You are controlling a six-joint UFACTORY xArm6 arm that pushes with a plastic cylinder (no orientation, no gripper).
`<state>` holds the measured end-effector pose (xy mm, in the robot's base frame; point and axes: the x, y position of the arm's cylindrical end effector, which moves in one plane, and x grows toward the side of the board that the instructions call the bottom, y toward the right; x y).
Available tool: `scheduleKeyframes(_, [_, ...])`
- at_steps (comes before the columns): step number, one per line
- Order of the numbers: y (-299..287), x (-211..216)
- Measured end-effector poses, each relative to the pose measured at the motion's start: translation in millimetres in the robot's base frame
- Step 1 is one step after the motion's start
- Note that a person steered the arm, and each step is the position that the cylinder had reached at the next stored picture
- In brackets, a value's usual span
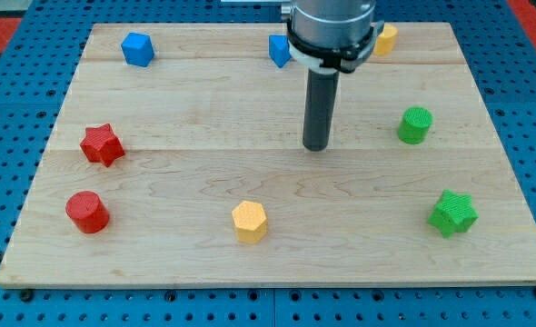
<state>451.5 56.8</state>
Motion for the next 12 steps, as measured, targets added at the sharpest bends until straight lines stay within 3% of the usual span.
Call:
scheduleKeyframes(2, [-2,108])
scheduleKeyframes(3, [-46,144])
scheduleKeyframes(4, [-73,105])
scheduleKeyframes(5, [-43,80])
scheduleKeyframes(6, [3,99])
scheduleKeyframes(7, [-5,122])
scheduleKeyframes(8, [-113,113])
scheduleKeyframes(9, [-82,80])
scheduleKeyframes(10, [-47,87])
scheduleKeyframes(12, [-50,92])
